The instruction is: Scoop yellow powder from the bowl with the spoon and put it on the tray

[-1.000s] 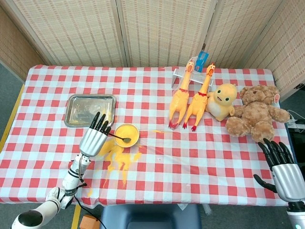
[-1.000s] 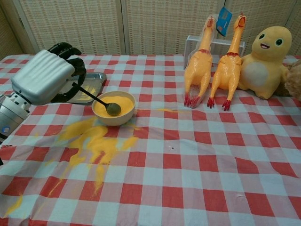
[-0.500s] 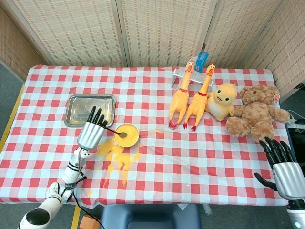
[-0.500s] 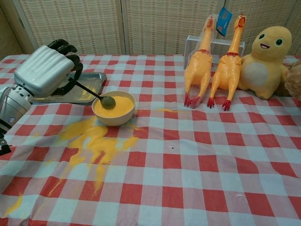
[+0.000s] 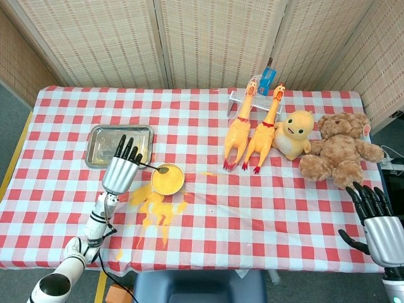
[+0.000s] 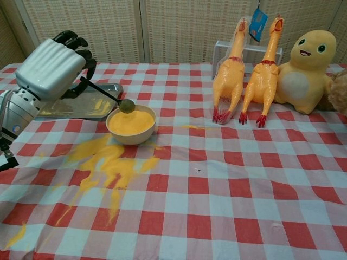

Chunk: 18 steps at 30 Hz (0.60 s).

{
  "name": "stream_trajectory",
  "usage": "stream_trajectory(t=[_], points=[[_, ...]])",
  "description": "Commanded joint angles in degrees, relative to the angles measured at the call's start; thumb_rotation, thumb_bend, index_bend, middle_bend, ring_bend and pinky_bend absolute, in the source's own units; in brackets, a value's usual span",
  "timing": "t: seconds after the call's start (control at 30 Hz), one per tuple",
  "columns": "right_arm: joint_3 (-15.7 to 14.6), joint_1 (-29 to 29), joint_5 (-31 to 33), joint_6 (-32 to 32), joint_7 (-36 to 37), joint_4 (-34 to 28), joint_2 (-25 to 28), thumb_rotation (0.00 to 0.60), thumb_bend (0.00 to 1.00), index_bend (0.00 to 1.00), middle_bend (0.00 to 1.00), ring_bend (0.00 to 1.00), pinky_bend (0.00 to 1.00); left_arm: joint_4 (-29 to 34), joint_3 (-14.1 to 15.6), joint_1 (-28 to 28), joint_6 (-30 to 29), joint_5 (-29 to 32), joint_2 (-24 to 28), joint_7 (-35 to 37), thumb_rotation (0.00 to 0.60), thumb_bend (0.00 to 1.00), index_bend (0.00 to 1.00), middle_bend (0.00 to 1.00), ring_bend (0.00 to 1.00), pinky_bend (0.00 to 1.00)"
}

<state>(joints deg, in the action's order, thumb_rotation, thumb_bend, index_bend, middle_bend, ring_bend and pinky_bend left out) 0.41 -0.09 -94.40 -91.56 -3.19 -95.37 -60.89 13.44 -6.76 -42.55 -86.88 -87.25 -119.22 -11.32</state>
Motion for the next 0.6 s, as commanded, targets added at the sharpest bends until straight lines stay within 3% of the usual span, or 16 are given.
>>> stream_trajectory(t=[0.03, 0.6], points=[[-0.10, -0.18, -0.32, -0.36, 0.12, -0.02, 0.11, 0.600, 0.11, 0.00, 0.00, 0.00, 0.00, -0.08, 0.37, -0.06, -0.36, -0.24, -0.22, -0.38, 0.600, 0.67, 0.88, 0.41, 0.18, 0.15], [-0.03, -0.51, -0.65, -1.02, 0.57, 0.07, 0.34, 0.600, 0.11, 0.00, 0.00, 0.00, 0.00, 0.91, 1.88, 1.68, -0.10, -0.53, -0.69, 2.63, 0.600, 0.66, 0.88, 0.41, 0.18, 0.15]])
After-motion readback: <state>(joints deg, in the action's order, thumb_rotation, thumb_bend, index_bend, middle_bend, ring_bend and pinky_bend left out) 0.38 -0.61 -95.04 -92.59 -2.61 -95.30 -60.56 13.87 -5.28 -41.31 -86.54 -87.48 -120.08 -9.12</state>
